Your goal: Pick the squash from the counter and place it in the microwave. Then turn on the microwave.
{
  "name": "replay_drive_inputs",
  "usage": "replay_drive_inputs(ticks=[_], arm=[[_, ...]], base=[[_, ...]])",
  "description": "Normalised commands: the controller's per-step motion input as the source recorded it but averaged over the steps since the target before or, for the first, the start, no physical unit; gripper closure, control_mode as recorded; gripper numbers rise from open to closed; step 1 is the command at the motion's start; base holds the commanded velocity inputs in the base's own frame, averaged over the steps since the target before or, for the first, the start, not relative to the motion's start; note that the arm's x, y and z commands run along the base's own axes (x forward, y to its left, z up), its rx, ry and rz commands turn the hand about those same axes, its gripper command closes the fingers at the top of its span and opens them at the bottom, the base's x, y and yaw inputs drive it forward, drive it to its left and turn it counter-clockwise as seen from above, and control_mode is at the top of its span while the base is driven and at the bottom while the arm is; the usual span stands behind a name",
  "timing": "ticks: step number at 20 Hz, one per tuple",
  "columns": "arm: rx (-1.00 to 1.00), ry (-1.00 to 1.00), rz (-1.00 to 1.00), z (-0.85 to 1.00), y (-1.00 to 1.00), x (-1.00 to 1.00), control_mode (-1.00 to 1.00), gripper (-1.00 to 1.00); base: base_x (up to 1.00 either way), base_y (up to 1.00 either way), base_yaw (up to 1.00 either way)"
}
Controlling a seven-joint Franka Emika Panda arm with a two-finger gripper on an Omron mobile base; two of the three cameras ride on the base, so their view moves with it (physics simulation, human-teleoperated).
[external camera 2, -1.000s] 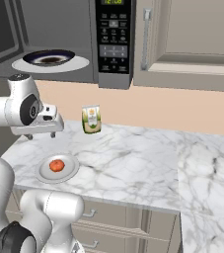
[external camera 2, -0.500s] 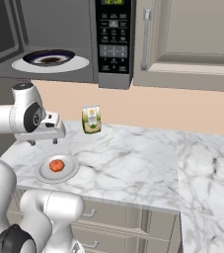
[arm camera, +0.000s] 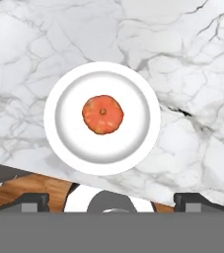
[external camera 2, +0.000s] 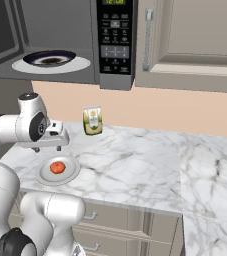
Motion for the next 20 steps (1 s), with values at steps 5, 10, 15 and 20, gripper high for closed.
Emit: replay_drive_inputs(ticks=[5,10,15,20], arm=[[0.0,0.0,0.0,-0.28,0.0,0.11,-1.0,-1.0],[0.0,0.0,0.0,-0.28,0.01,0.12,-1.0,-1.0],[-0.01,0.0,0.0,-0.28,0.06,0.13,-1.0,-1.0],[-0.01,0.01,0.0,-0.24,0.08,0.15,-1.0,-1.0]], base=[[0.0,0.0,0.0],[0.0,0.0,0.0],[0.0,0.0,0.0],[0.0,0.0,0.0]])
